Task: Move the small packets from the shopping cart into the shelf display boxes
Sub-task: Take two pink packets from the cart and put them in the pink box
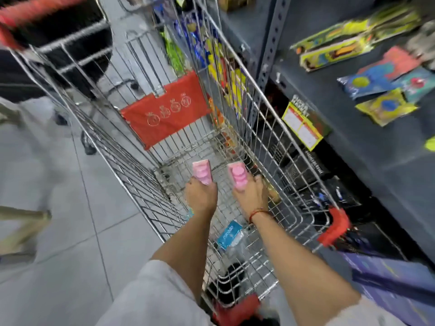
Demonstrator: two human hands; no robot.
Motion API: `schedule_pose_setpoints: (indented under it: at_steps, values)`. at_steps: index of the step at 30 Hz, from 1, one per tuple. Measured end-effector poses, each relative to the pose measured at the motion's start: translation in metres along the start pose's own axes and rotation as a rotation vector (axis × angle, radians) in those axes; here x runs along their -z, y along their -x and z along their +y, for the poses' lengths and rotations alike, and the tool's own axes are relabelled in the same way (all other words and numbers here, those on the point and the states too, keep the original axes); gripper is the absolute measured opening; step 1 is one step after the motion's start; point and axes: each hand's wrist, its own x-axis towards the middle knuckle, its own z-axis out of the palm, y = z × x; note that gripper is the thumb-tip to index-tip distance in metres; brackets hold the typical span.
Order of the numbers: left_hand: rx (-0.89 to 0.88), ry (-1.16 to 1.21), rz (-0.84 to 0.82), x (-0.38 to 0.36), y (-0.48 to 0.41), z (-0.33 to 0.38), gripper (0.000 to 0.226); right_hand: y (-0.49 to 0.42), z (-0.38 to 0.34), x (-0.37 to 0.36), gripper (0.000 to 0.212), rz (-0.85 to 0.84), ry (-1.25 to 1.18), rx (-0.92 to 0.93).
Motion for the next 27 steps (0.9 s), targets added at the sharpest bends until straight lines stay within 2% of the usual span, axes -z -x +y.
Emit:
schedule_pose_setpoints:
  at_steps: [5, 9, 12, 15, 18, 23, 27]
  values:
    - [-0.151, 0.018, 0.034, 0.055, 0.032, 0.048, 0.052, 0.024, -0.049, 0.079, 0.049, 0.221, -0.057, 0.121]
    - [-0.313, 0.194, 0.114, 0.109, 0.082, 0.107, 0.046, 0.049, -0.078, 0.15, 0.05, 0.414, -0.164, 0.181]
    - [-0.441, 0.273, 0.114, 0.131, 0.119, 0.153, 0.052, 0.071, -0.08, 0.214, 0.052, 0.676, -0.186, 0.252]
    - [-0.634, 0.314, 0.092, 0.136, 0.163, 0.197, 0.061, 0.099, -0.06, 0.28, 0.054, 0.806, -0.236, 0.248]
    - [-0.793, 0.318, 0.004, 0.126, 0.208, 0.237, 0.06, 0.119, -0.025, 0.332, 0.058, 0.906, -0.284, 0.18]
    - [-1.094, 0.178, -0.18, 0.076, 0.307, 0.28, 0.064, 0.16, 0.079, 0.388, 0.056, 0.99, -0.255, -0.122]
    - [-1.188, -0.005, -0.336, 0.031, 0.372, 0.288, 0.061, 0.196, 0.148, 0.398, 0.053, 1.02, -0.205, -0.342]
